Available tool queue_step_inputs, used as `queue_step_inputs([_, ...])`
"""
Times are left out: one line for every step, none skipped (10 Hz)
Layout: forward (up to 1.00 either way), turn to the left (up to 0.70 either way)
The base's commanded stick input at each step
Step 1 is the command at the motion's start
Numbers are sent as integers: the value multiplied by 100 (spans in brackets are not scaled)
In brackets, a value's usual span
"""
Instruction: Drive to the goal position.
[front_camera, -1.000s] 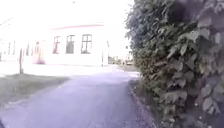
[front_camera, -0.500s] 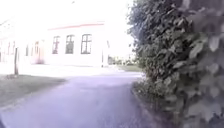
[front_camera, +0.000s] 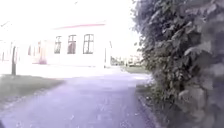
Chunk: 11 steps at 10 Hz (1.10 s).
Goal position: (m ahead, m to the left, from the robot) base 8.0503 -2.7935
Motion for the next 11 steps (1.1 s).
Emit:
queue_step_inputs([62, 0])
queue_step_inputs([62, 0])
queue_step_inputs([62, 0])
queue_step_inputs([62, 0])
queue_step_inputs([62, 0])
queue_step_inputs([62, 0])
queue_step_inputs([62, 0])
queue_step_inputs([62, 0])
queue_step_inputs([62, 0])
queue_step_inputs([62, 0])
queue_step_inputs([62, 0])
